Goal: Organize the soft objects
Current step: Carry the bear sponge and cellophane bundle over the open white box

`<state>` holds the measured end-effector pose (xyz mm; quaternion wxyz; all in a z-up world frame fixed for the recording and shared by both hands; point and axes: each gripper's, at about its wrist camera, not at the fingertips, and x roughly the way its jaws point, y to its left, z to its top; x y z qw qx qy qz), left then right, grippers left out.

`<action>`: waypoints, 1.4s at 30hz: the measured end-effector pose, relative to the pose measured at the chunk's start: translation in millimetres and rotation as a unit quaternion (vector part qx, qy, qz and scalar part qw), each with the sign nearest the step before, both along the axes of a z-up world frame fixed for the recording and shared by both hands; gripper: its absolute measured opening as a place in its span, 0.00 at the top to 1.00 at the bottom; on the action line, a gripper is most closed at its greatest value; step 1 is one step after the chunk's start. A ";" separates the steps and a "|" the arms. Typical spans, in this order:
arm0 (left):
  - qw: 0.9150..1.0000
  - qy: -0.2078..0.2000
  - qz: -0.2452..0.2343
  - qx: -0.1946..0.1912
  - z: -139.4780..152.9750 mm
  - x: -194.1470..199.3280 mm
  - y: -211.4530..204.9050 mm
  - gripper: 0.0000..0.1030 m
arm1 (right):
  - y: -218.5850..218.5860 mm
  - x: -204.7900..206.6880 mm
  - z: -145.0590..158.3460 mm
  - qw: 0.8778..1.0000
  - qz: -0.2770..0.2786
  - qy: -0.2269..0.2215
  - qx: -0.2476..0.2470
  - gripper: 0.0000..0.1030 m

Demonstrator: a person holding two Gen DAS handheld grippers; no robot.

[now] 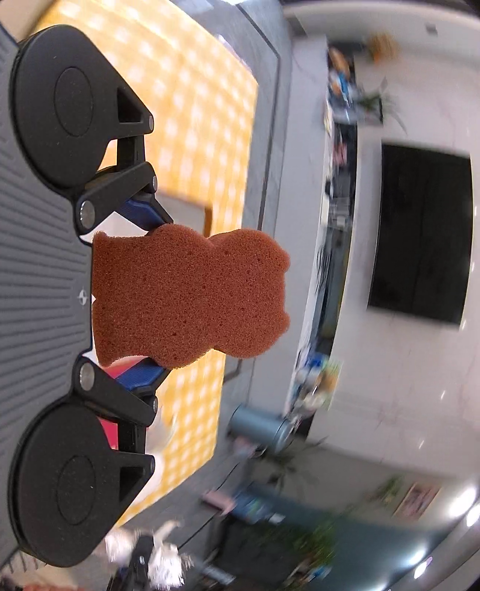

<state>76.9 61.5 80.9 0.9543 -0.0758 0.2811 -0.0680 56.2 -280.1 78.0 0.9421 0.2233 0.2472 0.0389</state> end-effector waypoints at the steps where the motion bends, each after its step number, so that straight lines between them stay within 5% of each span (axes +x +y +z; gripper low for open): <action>1: 1.000 0.002 0.007 -0.007 -3.8 -0.6 8.3 0.17 | 12.5 0.3 5.3 1.000 0.012 -0.005 -0.003 0.42; 5: 0.999 0.022 0.017 -0.044 -22.0 8.8 31.0 0.17 | 73.1 5.4 20.1 0.997 0.071 -0.019 -0.020 0.42; 8: 0.999 0.036 0.009 -0.036 -34.5 15.3 37.3 0.17 | 124.8 15.1 18.8 0.991 0.117 -0.006 -0.057 0.42; 15: 0.998 0.070 -0.001 0.002 -59.8 15.7 55.2 0.17 | 210.9 55.3 -27.4 0.973 0.178 0.078 -0.126 0.42; 17: 0.997 0.074 0.000 -0.013 -65.4 15.4 61.6 0.17 | 224.2 64.4 -43.5 0.967 0.184 0.102 -0.146 0.42; 24: 0.996 0.078 -0.022 -0.049 -75.3 15.3 75.9 0.17 | 254.0 85.9 -83.6 0.938 0.191 0.155 -0.242 0.42; 31: 0.996 0.068 -0.040 -0.050 -76.3 13.5 70.5 0.17 | 280.2 78.3 -96.9 0.893 0.195 0.153 -0.376 0.43; 42: 0.998 0.040 -0.052 -0.019 -70.5 7.9 62.4 0.17 | 281.8 76.5 -97.6 0.898 0.184 0.144 -0.372 0.28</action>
